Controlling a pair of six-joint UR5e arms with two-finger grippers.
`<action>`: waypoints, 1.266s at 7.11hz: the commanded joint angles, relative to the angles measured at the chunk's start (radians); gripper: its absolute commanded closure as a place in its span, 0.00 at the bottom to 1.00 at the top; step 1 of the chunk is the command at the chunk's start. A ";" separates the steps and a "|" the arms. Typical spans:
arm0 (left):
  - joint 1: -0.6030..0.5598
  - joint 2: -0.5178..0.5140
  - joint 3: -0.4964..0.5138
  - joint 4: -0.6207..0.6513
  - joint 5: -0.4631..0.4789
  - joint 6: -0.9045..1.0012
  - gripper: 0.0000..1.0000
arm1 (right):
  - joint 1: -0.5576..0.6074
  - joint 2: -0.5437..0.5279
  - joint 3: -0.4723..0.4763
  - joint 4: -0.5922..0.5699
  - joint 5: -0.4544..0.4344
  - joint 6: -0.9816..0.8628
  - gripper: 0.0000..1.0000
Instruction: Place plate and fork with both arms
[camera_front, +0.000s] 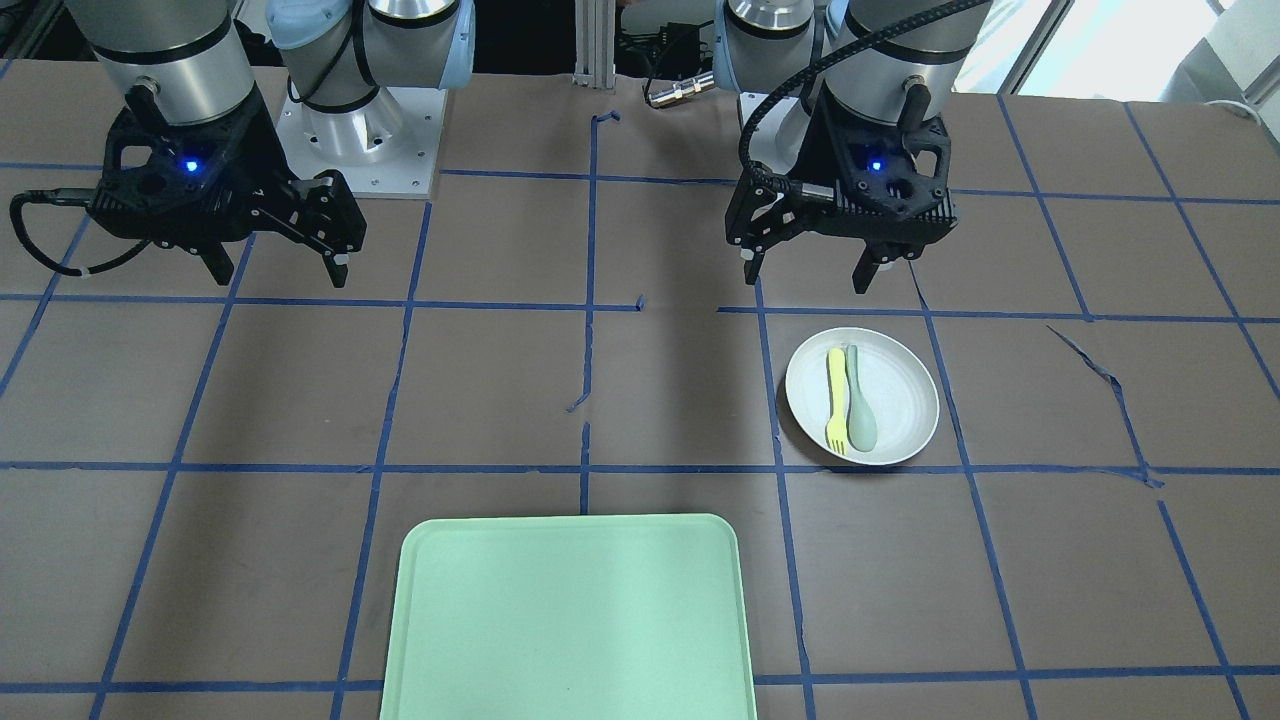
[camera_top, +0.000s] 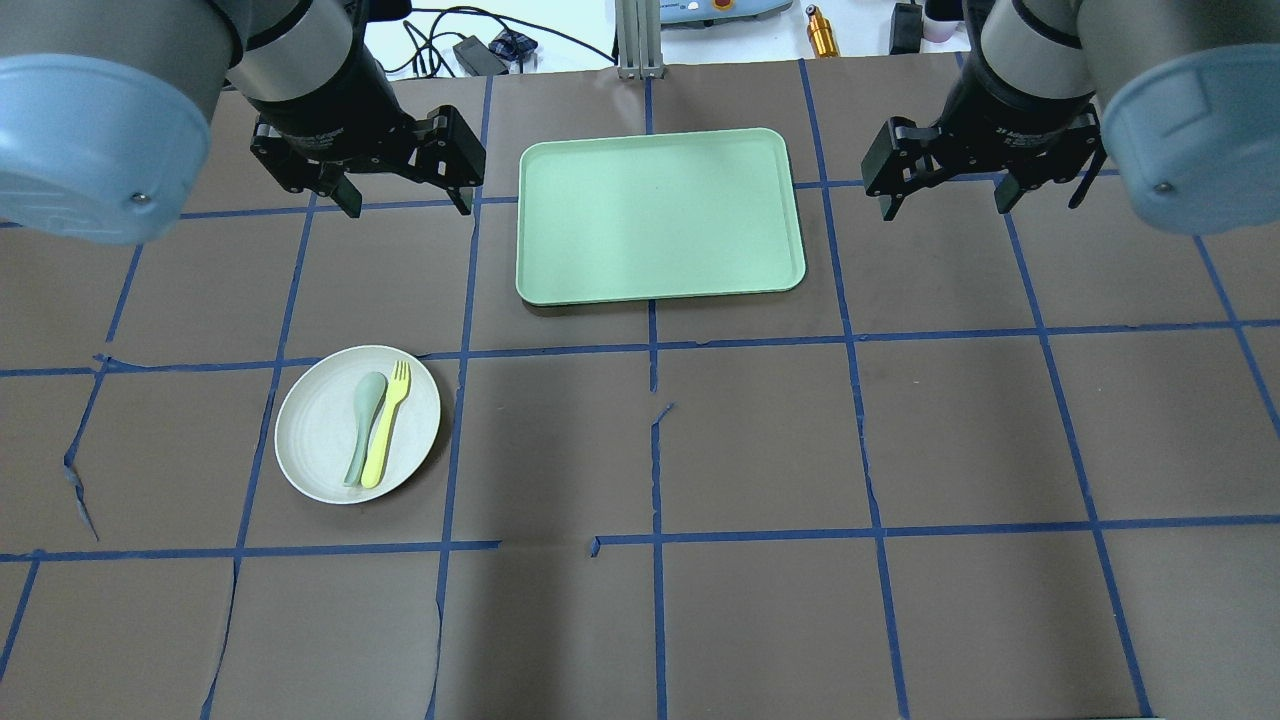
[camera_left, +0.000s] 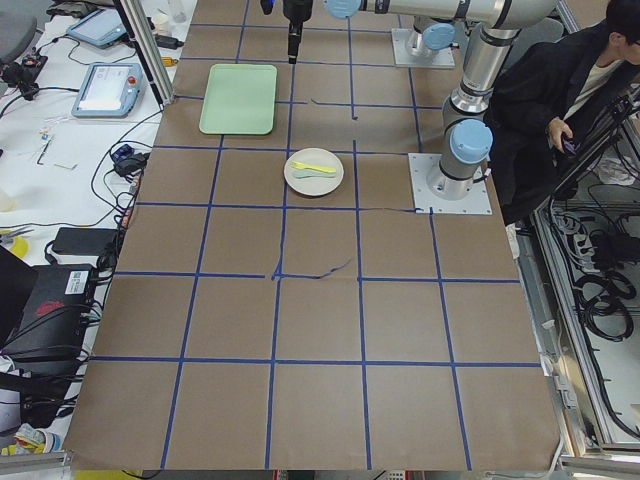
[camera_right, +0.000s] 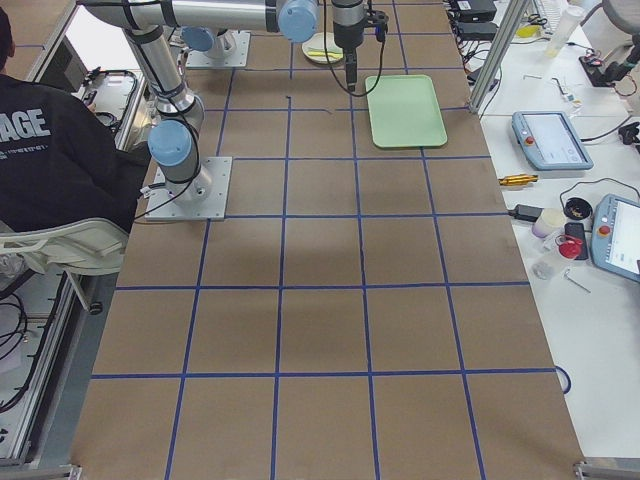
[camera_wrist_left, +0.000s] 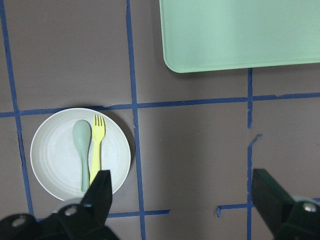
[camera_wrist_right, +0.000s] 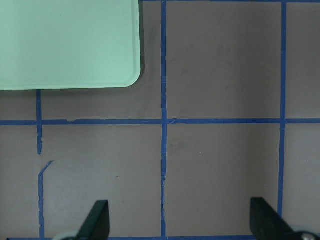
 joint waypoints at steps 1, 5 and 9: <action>0.000 0.001 -0.023 0.036 0.002 -0.001 0.00 | 0.000 0.011 -0.052 0.079 0.003 -0.004 0.00; 0.000 0.001 -0.025 0.050 0.003 0.002 0.00 | 0.000 0.026 -0.053 0.074 -0.001 -0.001 0.00; 0.001 0.001 -0.025 0.046 0.005 0.005 0.00 | 0.000 0.028 -0.048 0.072 -0.001 -0.001 0.00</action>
